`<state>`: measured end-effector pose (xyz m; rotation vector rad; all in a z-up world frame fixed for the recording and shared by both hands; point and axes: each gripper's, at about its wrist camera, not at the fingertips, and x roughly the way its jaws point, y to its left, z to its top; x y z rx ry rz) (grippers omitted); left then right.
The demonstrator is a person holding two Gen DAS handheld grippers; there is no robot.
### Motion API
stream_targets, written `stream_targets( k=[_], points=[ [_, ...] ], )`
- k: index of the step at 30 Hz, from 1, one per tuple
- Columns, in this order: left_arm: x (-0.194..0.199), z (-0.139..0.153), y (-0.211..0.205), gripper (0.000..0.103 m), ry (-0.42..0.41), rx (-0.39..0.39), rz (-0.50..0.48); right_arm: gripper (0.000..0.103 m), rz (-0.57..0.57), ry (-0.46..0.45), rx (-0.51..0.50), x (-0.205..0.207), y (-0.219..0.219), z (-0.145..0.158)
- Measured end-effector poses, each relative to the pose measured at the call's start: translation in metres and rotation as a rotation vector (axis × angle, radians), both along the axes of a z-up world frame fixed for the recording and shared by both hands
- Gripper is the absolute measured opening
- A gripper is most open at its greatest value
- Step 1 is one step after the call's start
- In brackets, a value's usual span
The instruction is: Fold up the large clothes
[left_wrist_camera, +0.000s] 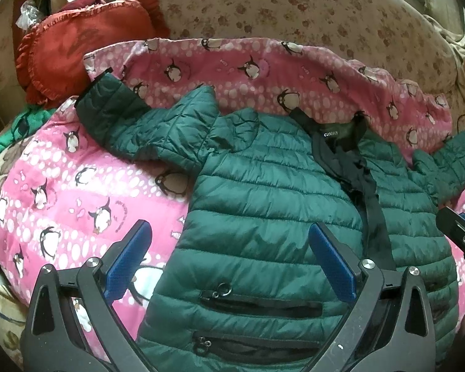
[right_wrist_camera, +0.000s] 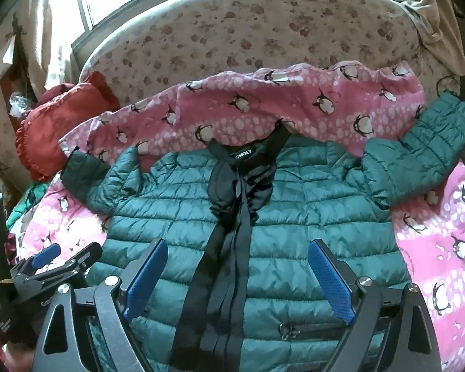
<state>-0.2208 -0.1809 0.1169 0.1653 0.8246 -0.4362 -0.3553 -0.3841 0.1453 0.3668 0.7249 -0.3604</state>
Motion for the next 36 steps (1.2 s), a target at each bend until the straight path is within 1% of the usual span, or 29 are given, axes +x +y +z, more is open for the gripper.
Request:
stream_targets(
  k=[5, 6, 8, 10, 16, 18, 25, 31, 36],
  points=[
    [0.003, 0.000, -0.006, 0.102, -0.003, 0.006, -0.006, 0.091, -0.011, 0.002, 0.016, 0.005, -0.008, -0.003],
    [0.004, 0.000, -0.007, 0.102, -0.004, 0.008, -0.006, 0.091, -0.013, 0.025, 0.016, 0.008, -0.009, -0.005],
    [0.005, -0.001, -0.009, 0.102, -0.008, 0.010, -0.006, 0.091, -0.015, 0.036, 0.006, 0.011, -0.009, -0.007],
    [0.007, -0.001, -0.011, 0.102, -0.011, 0.011, -0.004, 0.091, -0.015, 0.037, 0.019, 0.014, -0.011, -0.007],
    [0.016, -0.005, -0.015, 0.102, 0.001, 0.006, 0.010, 0.091, -0.020, 0.049, -0.018, 0.023, -0.014, -0.013],
    [0.018, -0.007, -0.016, 0.102, 0.002, 0.009, 0.012, 0.091, -0.018, 0.052, -0.004, 0.027, -0.016, -0.016],
    [0.026, -0.013, -0.020, 0.102, 0.013, 0.017, 0.020, 0.091, -0.014, 0.071, -0.011, 0.037, -0.017, -0.022],
    [0.032, -0.018, -0.023, 0.102, 0.021, 0.019, 0.024, 0.091, -0.013, 0.087, 0.003, 0.043, -0.020, -0.030],
    [0.037, -0.022, -0.027, 0.102, 0.024, 0.024, 0.028, 0.091, -0.018, 0.083, 0.008, 0.048, -0.023, -0.034]
  ],
)
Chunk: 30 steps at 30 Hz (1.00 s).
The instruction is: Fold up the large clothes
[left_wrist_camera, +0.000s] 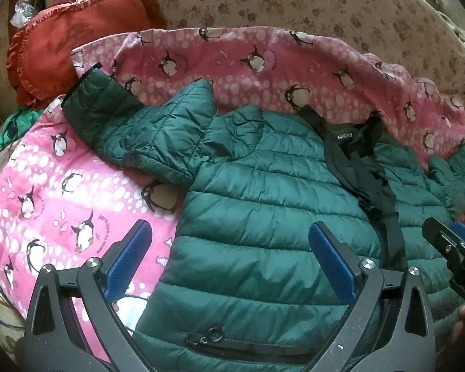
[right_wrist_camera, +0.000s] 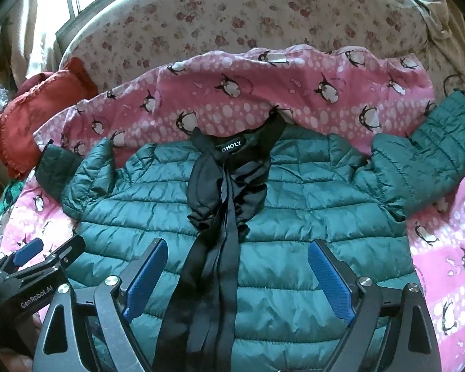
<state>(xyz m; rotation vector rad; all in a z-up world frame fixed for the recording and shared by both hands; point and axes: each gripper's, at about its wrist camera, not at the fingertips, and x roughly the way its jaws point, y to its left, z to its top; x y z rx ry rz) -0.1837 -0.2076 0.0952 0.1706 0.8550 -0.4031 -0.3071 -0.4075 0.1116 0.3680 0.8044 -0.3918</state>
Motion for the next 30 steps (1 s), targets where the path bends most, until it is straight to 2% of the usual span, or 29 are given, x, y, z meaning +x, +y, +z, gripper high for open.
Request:
stream_targets(
  k=[30],
  points=[
    [0.018, -0.016, -0.016, 0.102, 0.014, 0.031, 0.004, 0.091, -0.005, 0.034, 0.023, 0.023, -0.012, -0.026]
  ],
)
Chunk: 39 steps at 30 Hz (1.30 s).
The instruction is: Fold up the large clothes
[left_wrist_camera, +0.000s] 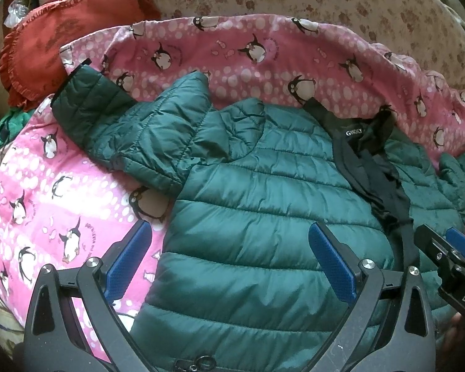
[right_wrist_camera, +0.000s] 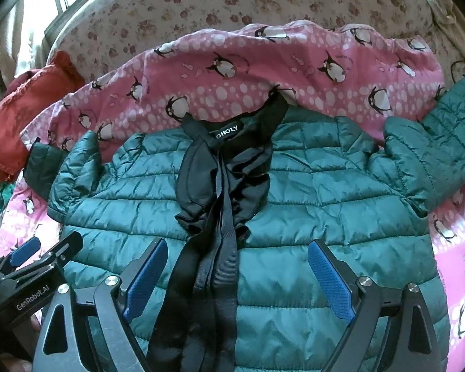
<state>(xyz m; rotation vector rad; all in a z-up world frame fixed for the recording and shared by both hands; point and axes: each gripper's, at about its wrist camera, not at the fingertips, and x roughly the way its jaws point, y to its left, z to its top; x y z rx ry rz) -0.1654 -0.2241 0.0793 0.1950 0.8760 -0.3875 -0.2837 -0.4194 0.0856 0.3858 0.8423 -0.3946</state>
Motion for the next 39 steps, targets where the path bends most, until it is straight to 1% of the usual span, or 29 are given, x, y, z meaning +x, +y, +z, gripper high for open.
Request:
stream_targets(
  k=[5, 10, 19, 39],
  points=[
    [0.003, 0.000, 0.000, 0.102, -0.003, 0.003, 0.001, 0.091, -0.003, 0.001, -0.011, 0.001, -0.001, -0.001],
    [0.006, 0.001, 0.000, 0.102, -0.011, 0.000, 0.003, 0.091, -0.002, 0.016, -0.001, 0.004, -0.003, -0.001],
    [0.015, 0.000, 0.000, 0.102, -0.019, 0.003, 0.003, 0.091, 0.007, 0.017, -0.001, 0.012, -0.002, -0.002],
    [0.028, -0.008, -0.006, 0.102, -0.015, 0.012, 0.013, 0.091, 0.005, 0.037, 0.008, 0.028, -0.002, -0.016]
  ],
)
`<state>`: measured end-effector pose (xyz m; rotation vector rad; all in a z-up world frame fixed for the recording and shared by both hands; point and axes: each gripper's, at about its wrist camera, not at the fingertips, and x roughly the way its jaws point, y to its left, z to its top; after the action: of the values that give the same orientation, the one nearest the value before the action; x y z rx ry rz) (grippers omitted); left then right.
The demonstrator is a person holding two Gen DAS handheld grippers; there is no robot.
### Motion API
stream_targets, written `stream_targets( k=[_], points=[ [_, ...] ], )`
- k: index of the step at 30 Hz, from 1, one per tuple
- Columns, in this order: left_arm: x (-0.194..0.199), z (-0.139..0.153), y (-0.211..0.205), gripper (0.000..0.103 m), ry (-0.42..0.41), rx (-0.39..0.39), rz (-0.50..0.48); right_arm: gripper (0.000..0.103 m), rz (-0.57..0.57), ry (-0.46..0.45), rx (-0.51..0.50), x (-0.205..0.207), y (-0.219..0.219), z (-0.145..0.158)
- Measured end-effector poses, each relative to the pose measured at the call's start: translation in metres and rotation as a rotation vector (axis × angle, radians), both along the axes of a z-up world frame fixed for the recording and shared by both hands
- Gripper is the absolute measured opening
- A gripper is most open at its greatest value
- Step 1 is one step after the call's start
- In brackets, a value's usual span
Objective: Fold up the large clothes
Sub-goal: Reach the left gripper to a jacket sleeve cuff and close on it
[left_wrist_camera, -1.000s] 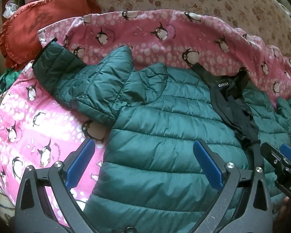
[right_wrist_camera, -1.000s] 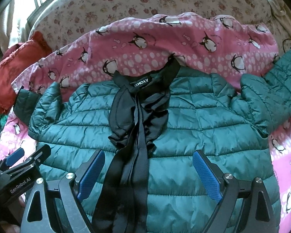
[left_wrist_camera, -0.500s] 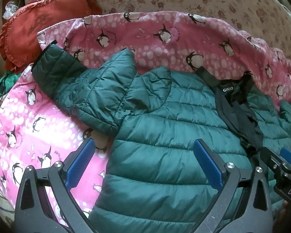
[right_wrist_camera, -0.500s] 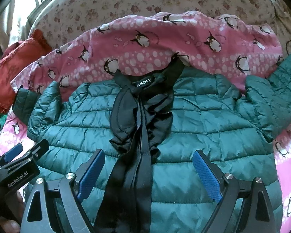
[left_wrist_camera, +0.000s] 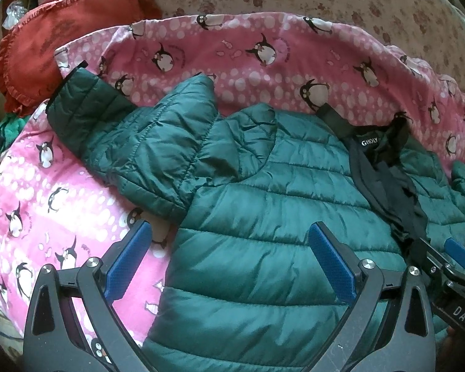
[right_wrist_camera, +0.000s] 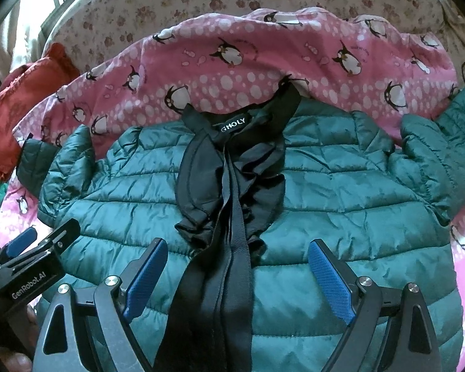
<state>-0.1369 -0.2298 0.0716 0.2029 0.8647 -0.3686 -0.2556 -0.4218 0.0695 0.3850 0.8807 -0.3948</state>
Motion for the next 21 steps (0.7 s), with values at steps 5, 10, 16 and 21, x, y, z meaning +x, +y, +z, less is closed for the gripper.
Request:
stream_targets(
  k=[5, 10, 16, 21],
  points=[
    [0.002, 0.004, 0.006, 0.102, -0.012, 0.000, 0.004, 0.091, -0.003, 0.002, 0.012, 0.002, -0.001, -0.001],
    [0.006, 0.009, 0.014, 0.102, -0.026, -0.001, 0.017, 0.091, 0.008, 0.002, 0.009, 0.004, 0.003, -0.002],
    [0.009, 0.011, 0.019, 0.102, -0.034, 0.007, 0.027, 0.091, 0.026, 0.005, -0.003, 0.010, 0.011, -0.002],
    [0.018, 0.013, 0.031, 0.102, -0.039, 0.014, 0.046, 0.091, 0.027, 0.004, 0.000, 0.011, 0.010, -0.003]
  ],
)
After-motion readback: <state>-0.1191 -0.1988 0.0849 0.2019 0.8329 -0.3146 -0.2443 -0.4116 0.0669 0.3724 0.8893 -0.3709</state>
